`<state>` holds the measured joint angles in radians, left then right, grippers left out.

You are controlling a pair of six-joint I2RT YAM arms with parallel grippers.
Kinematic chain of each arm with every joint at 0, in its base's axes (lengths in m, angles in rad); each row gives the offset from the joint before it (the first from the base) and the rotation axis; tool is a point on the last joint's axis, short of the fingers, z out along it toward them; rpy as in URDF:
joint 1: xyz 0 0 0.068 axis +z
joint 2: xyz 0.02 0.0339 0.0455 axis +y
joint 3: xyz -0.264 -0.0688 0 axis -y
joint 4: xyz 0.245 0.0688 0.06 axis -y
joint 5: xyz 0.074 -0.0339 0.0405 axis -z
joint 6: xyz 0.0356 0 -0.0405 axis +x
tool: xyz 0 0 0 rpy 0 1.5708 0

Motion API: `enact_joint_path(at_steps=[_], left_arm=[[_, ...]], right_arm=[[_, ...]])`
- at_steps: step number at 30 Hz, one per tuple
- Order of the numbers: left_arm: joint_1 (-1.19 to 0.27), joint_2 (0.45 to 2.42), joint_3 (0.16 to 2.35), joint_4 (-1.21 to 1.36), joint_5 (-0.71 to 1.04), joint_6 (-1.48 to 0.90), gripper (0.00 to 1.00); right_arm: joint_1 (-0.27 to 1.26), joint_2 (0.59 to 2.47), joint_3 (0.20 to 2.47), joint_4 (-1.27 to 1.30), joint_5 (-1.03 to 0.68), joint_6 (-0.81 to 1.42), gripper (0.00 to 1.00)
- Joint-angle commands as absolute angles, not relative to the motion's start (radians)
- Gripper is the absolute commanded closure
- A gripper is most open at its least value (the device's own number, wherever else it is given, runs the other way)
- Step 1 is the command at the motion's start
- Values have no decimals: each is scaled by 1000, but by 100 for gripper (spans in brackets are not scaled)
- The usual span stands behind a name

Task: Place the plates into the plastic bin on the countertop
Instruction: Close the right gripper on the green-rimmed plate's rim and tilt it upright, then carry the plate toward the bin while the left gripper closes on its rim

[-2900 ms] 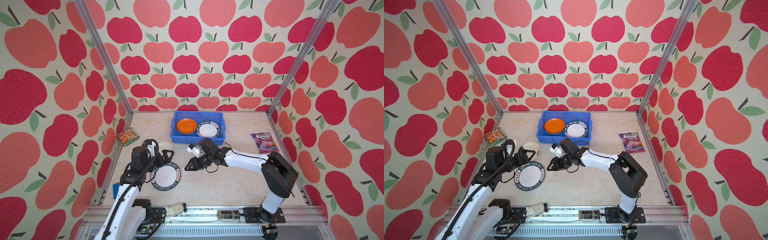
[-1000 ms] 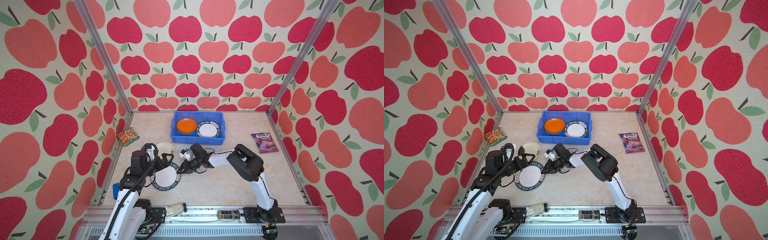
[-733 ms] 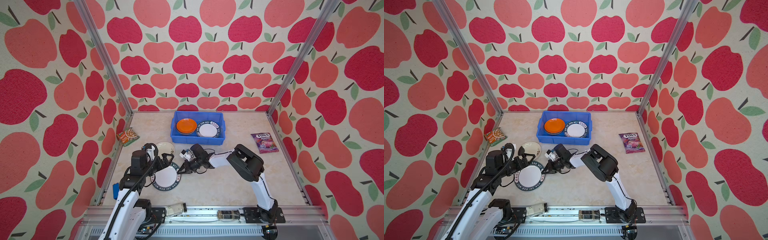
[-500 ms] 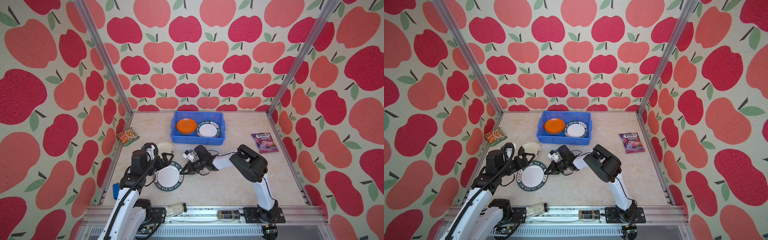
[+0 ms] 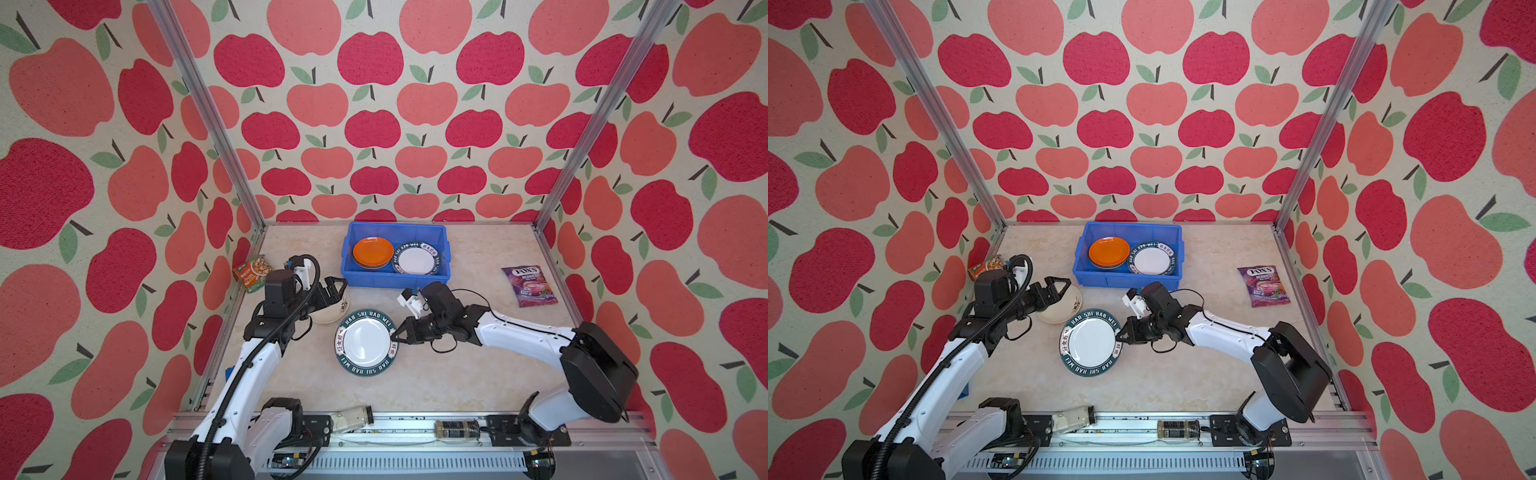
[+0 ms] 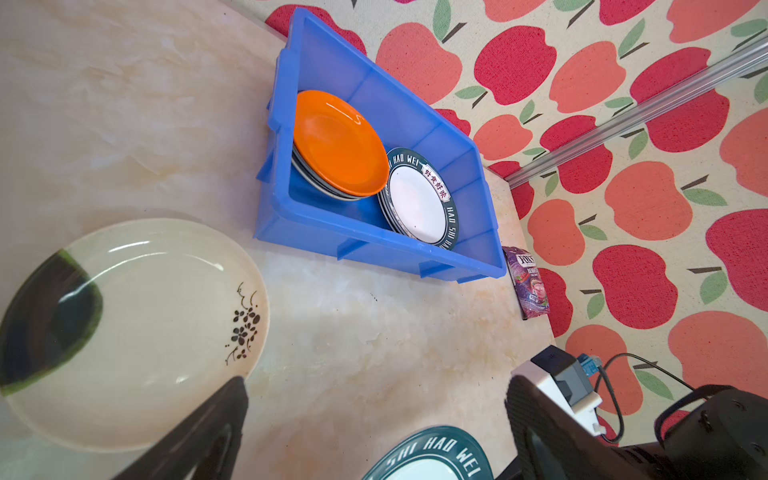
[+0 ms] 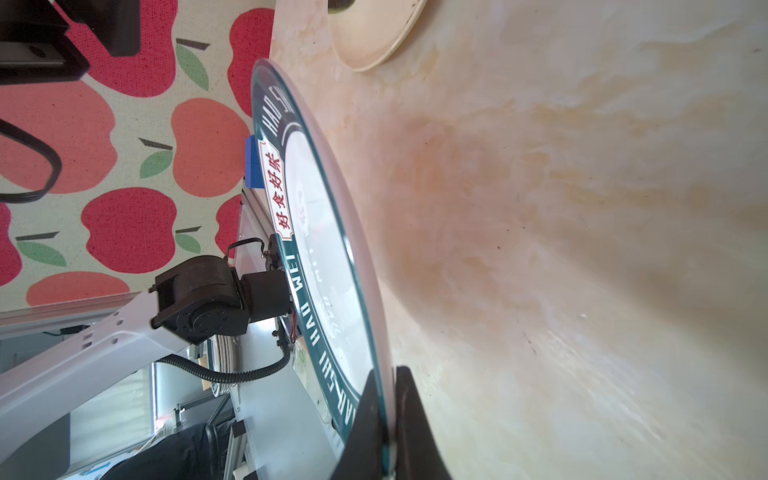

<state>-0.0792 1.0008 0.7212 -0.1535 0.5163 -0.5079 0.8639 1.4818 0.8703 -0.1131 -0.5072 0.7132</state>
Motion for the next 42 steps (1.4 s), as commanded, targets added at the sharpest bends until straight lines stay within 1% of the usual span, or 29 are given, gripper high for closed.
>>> enact_joint_path(at_steps=[1,3,7,9,12,13,16,26,29,32,34,36,37,38,39,42], left_arm=[[-92,1042,758,-66,562,-491,1],[-112,1062,757,-38,580,-493,1],[-180,1114,738,40,620,-506,0],[-210,1145,736,62,634,-516,3],[-234,1197,735,94,662,-544,12],[-238,1215,731,116,679,-559,16],[-254,1256,717,191,726,-598,26],[-303,1360,747,218,762,-628,57],[-310,1372,756,215,765,-630,67],[-311,1370,759,209,755,-633,76],[-311,1367,761,200,748,-629,79],[-311,1365,768,187,742,-622,86],[-311,1368,771,183,741,-619,91],[-311,1369,775,180,741,-618,98],[-311,1371,779,176,740,-616,100],[-311,1380,798,173,745,-613,100]], right_arm=[[801,1388,863,-255,-462,654,100],[754,1348,860,-275,-473,643,100],[655,1302,838,-245,-552,655,100],[621,1289,832,-224,-583,666,100],[578,1278,822,-187,-630,686,100],[566,1276,814,-166,-643,700,100],[532,1278,787,-72,-707,759,100],[472,1347,743,207,-842,920,100],[471,1370,762,203,-845,914,100],[470,1390,772,207,-845,914,100],[465,1400,779,195,-840,903,100],[462,1407,785,187,-830,893,100],[459,1409,788,181,-826,888,100],[459,1412,791,178,-824,884,100],[457,1417,796,174,-822,879,100],[455,1426,818,145,-804,852,100]])
